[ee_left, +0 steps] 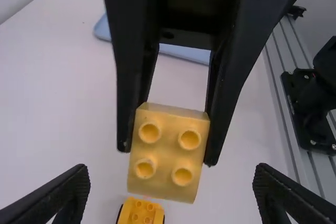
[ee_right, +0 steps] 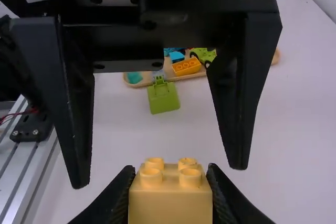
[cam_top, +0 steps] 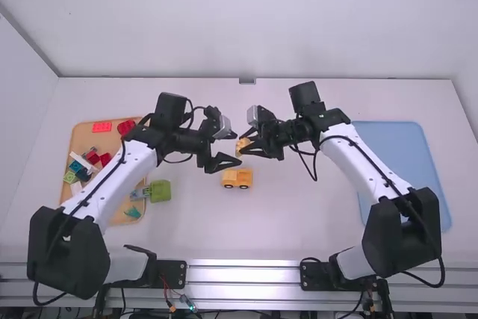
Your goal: Assemble lego blocks to make yellow taxi
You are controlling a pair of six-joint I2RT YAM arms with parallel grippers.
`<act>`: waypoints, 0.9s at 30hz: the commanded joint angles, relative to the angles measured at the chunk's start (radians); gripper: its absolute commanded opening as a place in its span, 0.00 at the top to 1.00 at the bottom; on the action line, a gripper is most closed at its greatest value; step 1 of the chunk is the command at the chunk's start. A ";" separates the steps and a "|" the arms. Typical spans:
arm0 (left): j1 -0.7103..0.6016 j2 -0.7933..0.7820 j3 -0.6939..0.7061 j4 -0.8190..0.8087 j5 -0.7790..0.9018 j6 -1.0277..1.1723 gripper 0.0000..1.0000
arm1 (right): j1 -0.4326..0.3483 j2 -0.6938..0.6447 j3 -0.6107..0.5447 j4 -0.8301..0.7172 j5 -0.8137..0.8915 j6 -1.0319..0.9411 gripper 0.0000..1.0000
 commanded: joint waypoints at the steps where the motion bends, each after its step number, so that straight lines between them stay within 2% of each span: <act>1: -0.020 0.015 0.010 0.007 0.000 0.014 0.18 | 0.002 0.008 0.029 -0.002 -0.023 -0.006 0.79; 8: -0.024 0.016 0.010 0.008 -0.023 0.011 0.36 | 0.001 0.008 0.029 -0.007 -0.024 -0.006 0.79; 9: -0.025 0.016 0.010 0.007 -0.023 0.011 0.41 | 0.001 0.008 0.029 -0.007 -0.023 -0.006 0.79; 13: -0.024 0.016 0.010 0.007 -0.023 0.011 0.48 | 0.002 0.008 0.029 -0.008 -0.024 -0.005 0.80; 15: -0.025 0.016 0.010 0.007 -0.023 0.014 0.57 | 0.002 0.008 0.029 -0.008 -0.027 -0.006 0.80; 20: -0.024 0.016 0.010 0.007 -0.023 0.014 0.64 | 0.001 0.008 0.029 -0.004 -0.029 -0.006 0.80; 22: -0.024 0.016 0.010 0.007 -0.023 0.014 0.73 | 0.001 0.008 0.029 -0.004 -0.028 -0.005 0.79; 24: -0.024 0.016 0.010 0.006 -0.023 0.014 0.77 | 0.001 0.008 0.029 -0.005 -0.027 -0.006 0.80; 27: -0.025 0.016 0.010 0.006 -0.023 0.014 0.79 | 0.001 0.008 0.029 -0.005 -0.027 -0.006 0.79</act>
